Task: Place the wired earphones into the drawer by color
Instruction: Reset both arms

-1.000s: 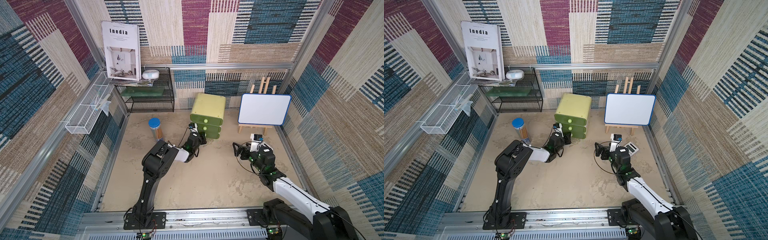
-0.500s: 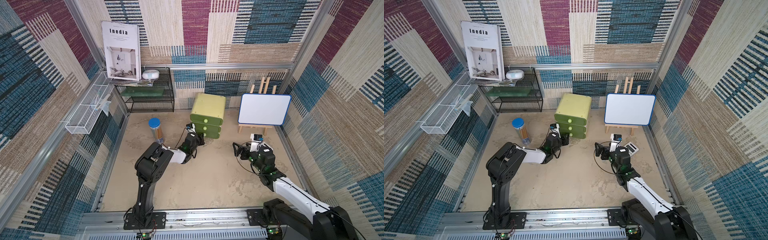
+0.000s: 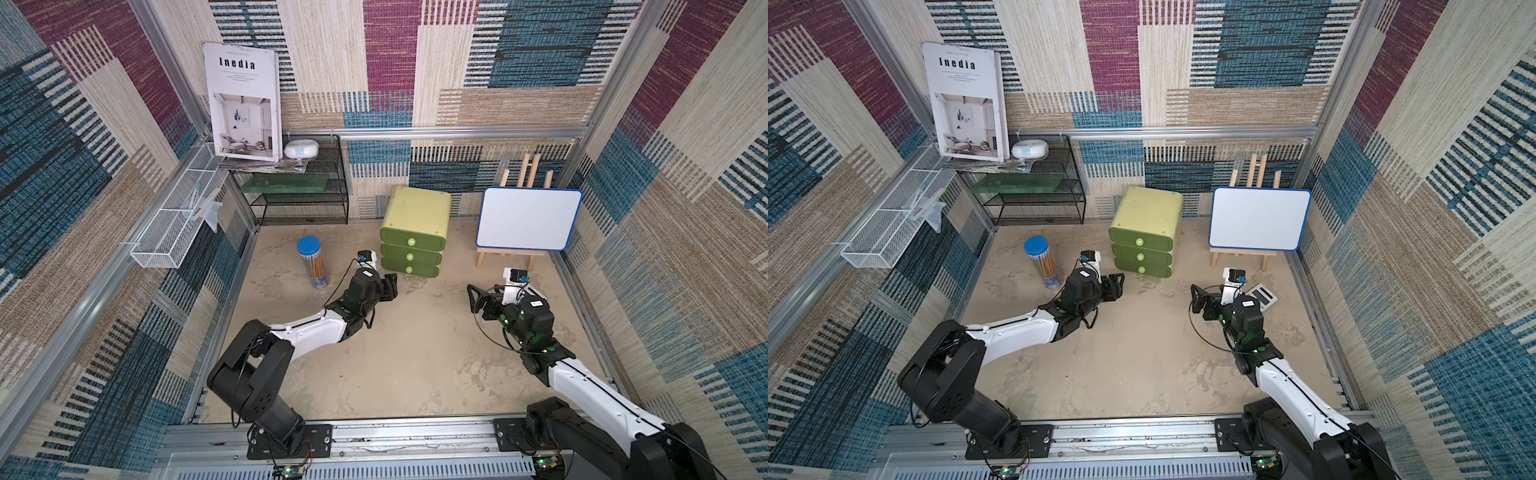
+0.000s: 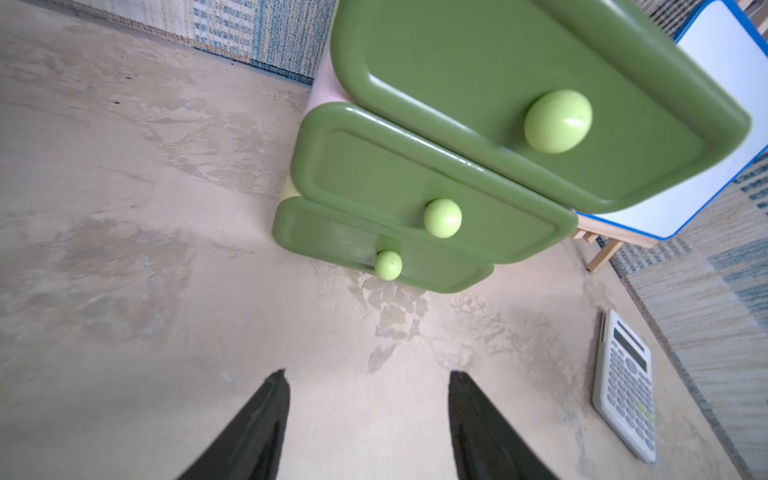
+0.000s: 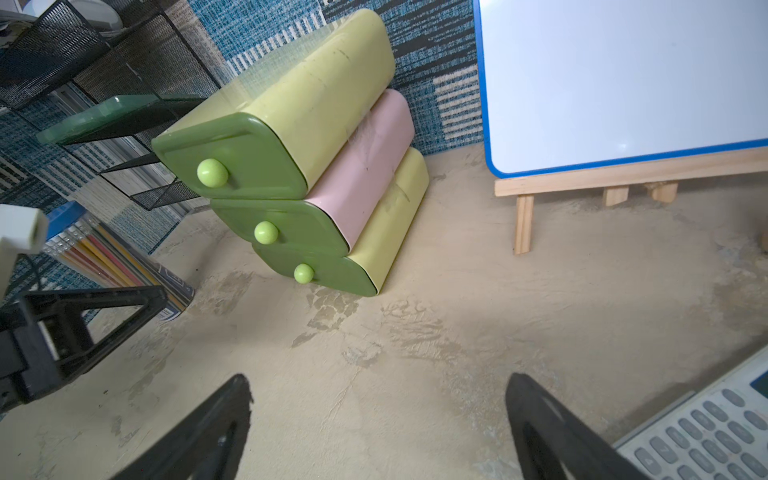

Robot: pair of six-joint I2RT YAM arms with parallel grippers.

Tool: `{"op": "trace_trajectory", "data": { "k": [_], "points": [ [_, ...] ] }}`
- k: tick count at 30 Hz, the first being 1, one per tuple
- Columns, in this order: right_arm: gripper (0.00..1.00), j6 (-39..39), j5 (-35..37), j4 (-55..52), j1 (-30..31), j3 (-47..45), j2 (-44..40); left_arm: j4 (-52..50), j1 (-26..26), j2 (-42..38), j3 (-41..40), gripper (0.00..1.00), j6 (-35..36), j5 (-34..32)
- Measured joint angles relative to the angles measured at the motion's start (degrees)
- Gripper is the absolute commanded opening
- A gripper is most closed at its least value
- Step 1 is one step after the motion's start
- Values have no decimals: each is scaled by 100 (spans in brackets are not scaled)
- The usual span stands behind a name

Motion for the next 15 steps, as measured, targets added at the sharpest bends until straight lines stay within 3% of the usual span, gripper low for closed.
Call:
{"op": "trace_trajectory", "data": {
  "k": [4,15],
  "points": [
    [100,-116,-2,42,0,-118,-92,-577,0,-953,-505,98,221,-284],
    [100,-662,-24,293,0,-549,-702,-1803,7,-3960,-1840,99,1029,-1458]
  ]
}}
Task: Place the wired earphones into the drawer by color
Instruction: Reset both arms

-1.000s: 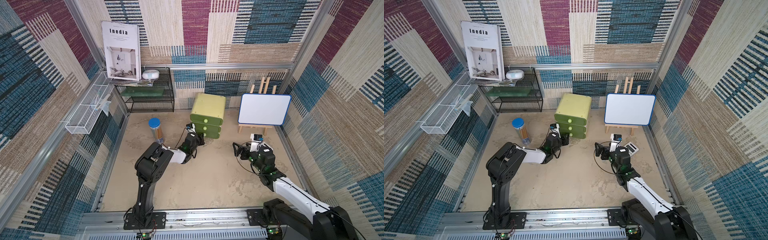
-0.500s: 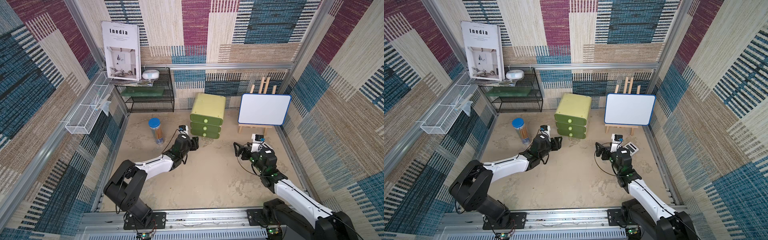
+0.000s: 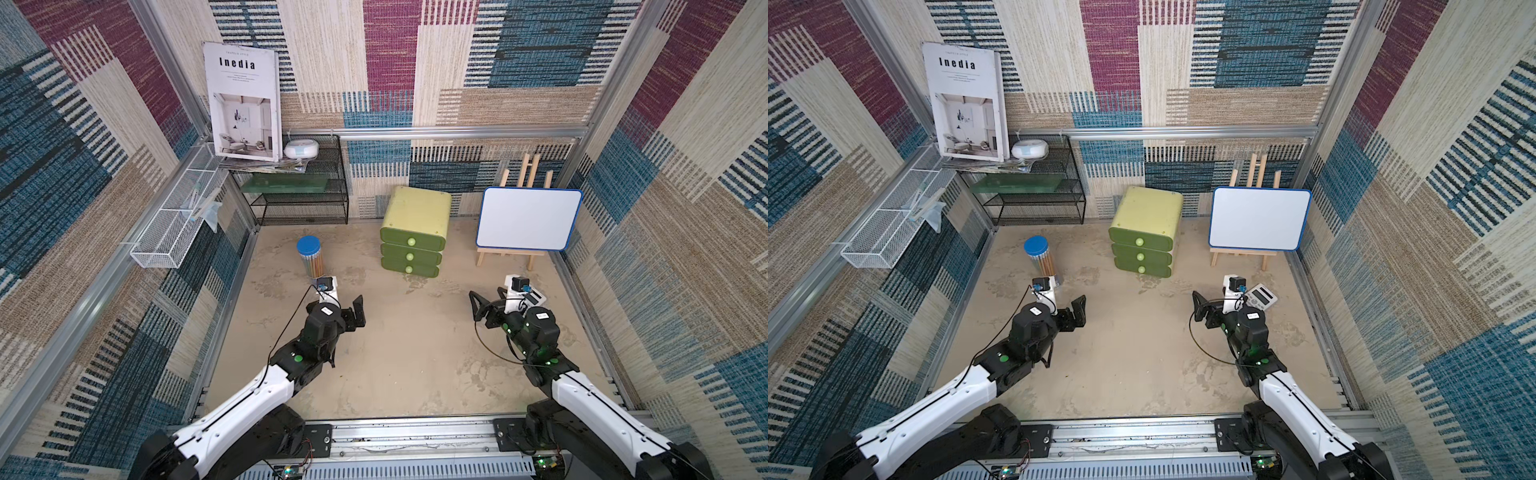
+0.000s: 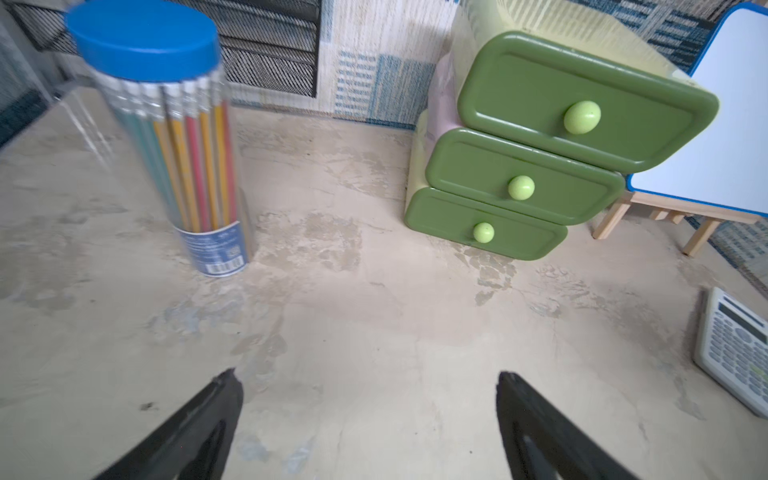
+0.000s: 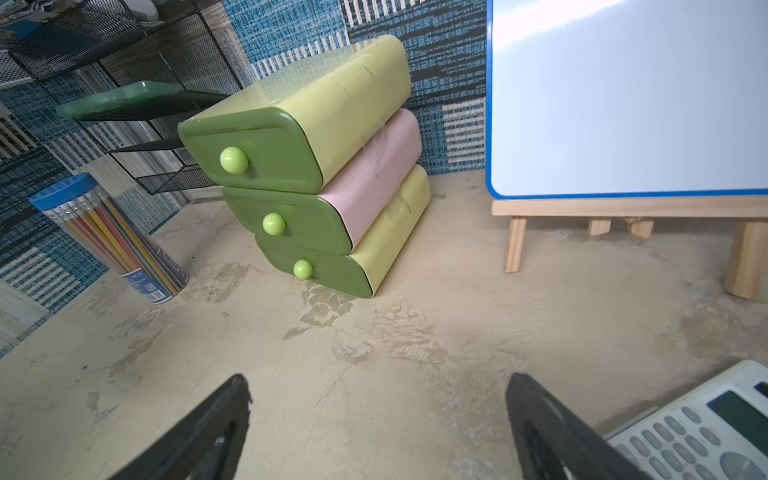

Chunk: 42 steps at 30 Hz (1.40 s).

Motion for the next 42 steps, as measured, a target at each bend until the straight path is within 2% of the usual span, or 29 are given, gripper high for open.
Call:
{"op": "trace_trajectory", "data": {
  "k": [7,13,16,19,23,30,33,38,42],
  "points": [
    [100,-232,201,-107,0,-15,-321,-446,0,-1449,-546,99,807,-446],
    [100,-407,638,-166,-2,-70,-439,-387,72,-1982,-1034,99,1447,-837],
    [100,-568,896,-162,0,-101,-444,-275,343,-2026,-1217,99,1665,-837],
    [100,-723,1145,-131,0,-111,-437,-144,874,-1902,-1303,99,1810,-542],
    [100,-894,1432,-37,-4,-111,-389,249,1794,-1427,-1322,99,1906,94],
    [100,-1097,1825,85,-72,-57,-7,1314,3432,330,-1320,99,1766,1606],
    [100,-1172,1917,216,-129,20,221,1856,3727,1196,-1163,99,1749,2138],
    [100,-1283,1969,409,-271,122,549,2822,3932,2533,-743,99,1707,2785],
    [100,-1320,1974,566,-407,151,726,3193,3969,3158,-271,100,1729,3097]
  ]
}}
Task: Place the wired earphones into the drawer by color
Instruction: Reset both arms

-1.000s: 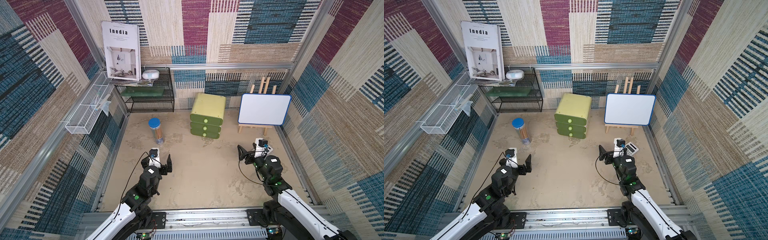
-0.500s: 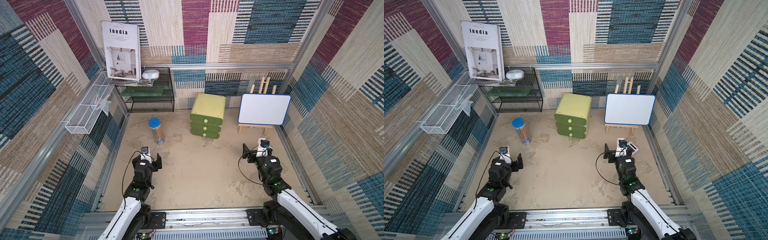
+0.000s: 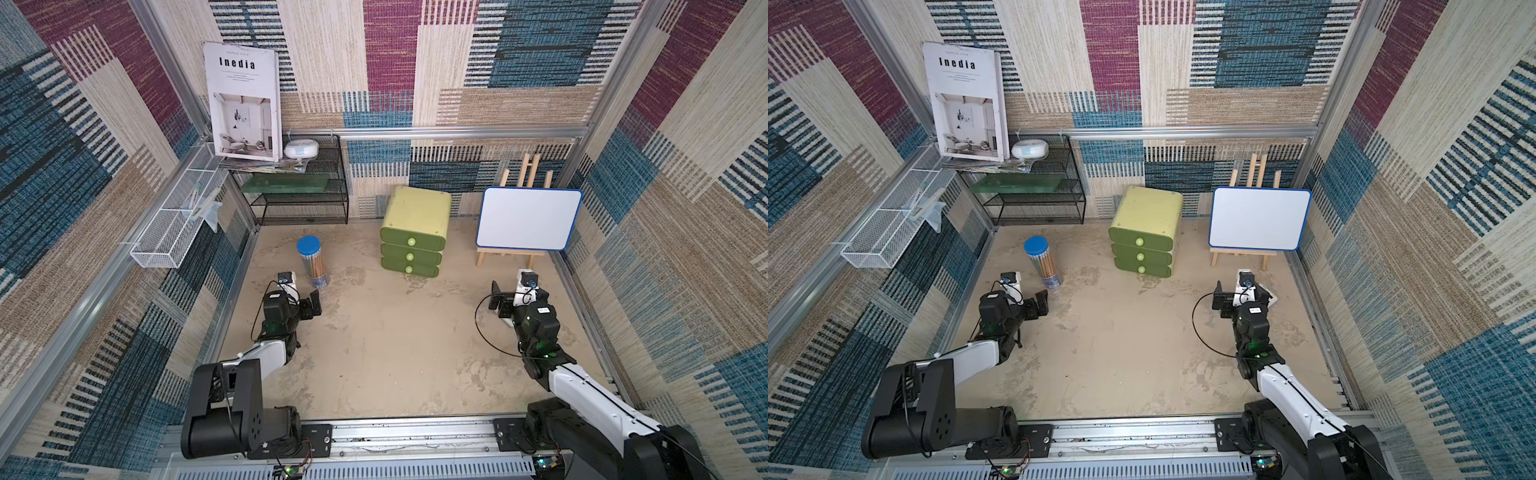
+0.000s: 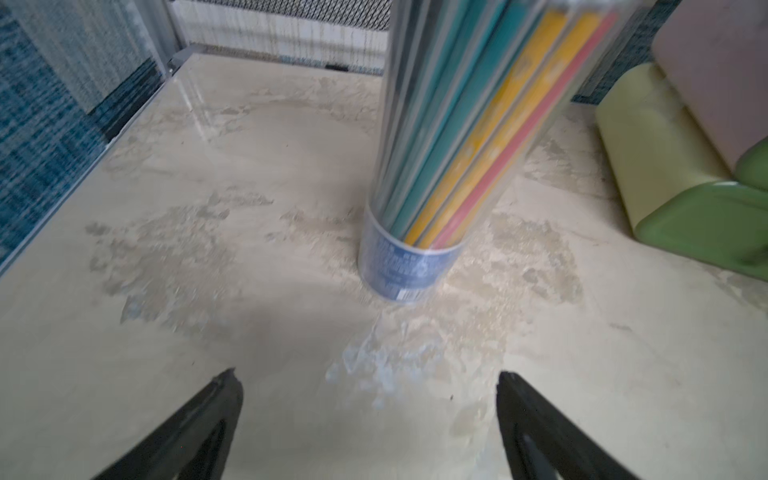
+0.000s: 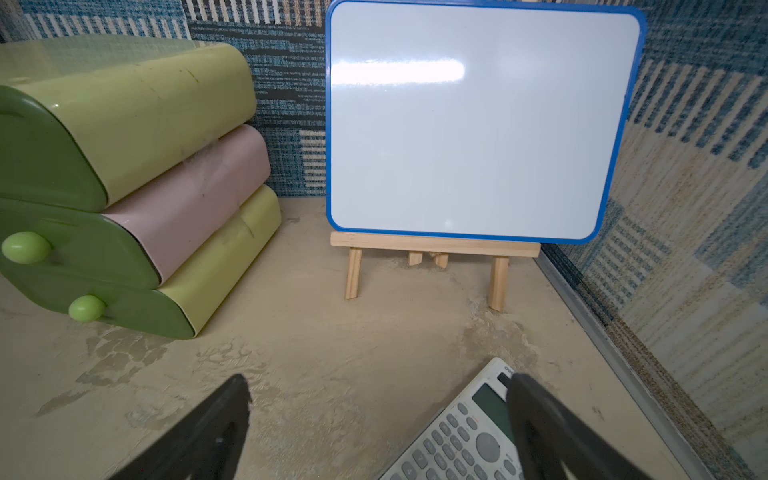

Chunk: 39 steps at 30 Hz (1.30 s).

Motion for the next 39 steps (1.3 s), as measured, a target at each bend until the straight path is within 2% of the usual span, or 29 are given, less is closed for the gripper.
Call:
{"op": "trace_trajectory", "data": {
  "k": [4,17,22,33,39],
  "points": [
    [100,-4,-9,155,-129,9,212,184,-4,575,205,99,98,164],
    [99,-205,-319,699,-682,-50,623,732,-240,833,66,99,389,238],
    [99,-212,-643,1279,-1005,-133,1333,763,-262,828,76,99,385,59],
    [99,-380,-1137,3204,-1117,-297,3318,776,-289,811,74,99,367,-55],
    [99,-289,-1425,3327,-1370,-61,3327,776,-289,811,74,99,367,-52]
  ]
}}
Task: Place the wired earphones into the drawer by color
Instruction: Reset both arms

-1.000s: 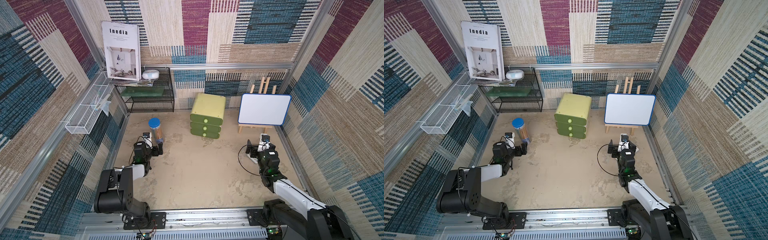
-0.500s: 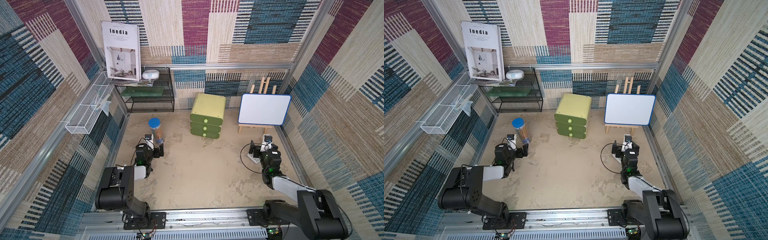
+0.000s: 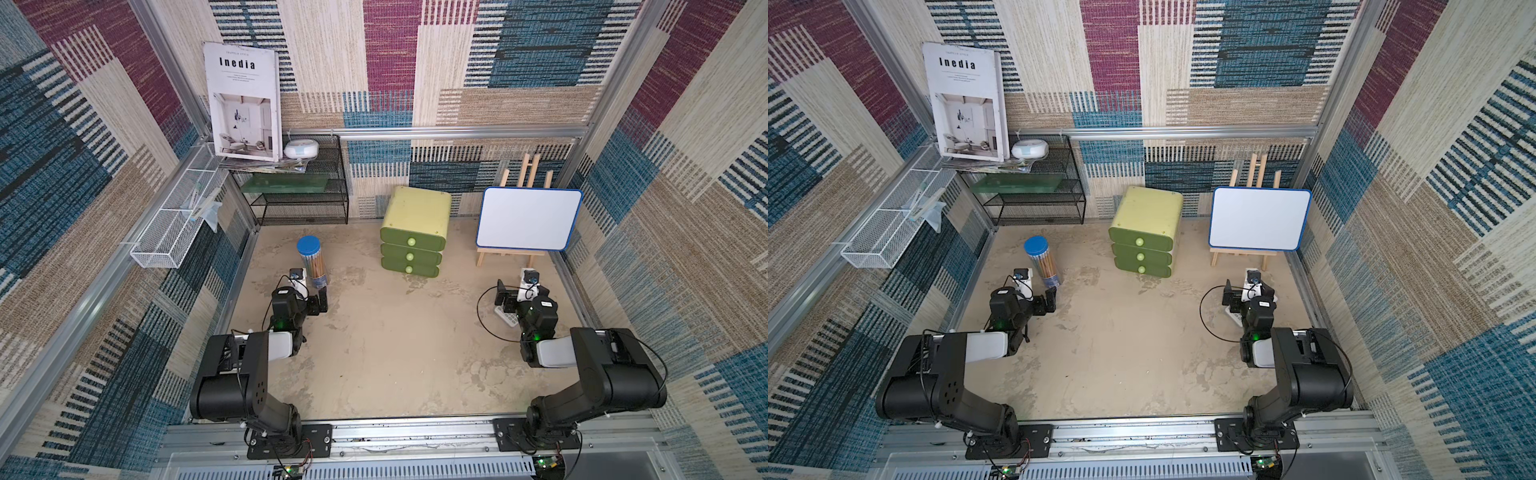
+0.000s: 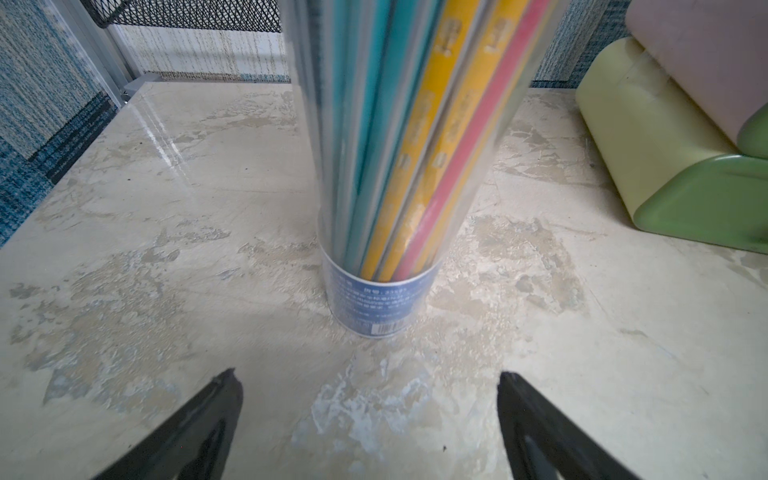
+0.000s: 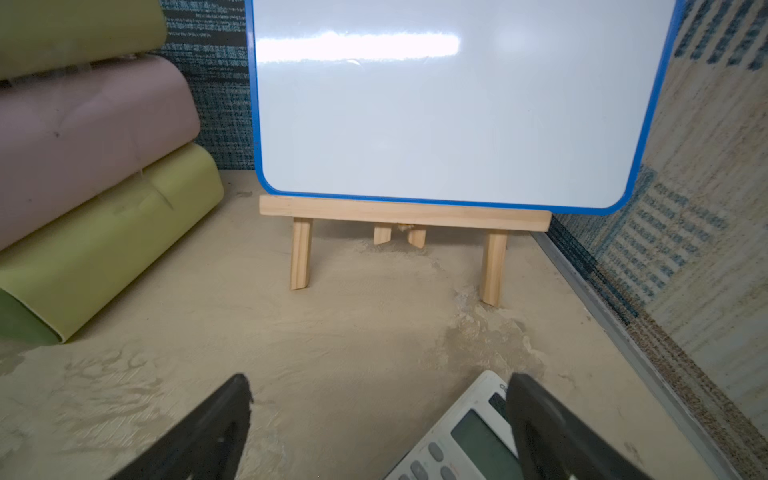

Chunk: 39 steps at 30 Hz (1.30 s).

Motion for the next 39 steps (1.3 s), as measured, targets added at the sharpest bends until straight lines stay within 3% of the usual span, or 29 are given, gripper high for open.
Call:
{"op": "trace_trajectory", "data": {
  "k": [39],
  "points": [
    [99,31,-166,-9,-7,0,-2,0,-17,4,9,99,0,-15]
  ]
}}
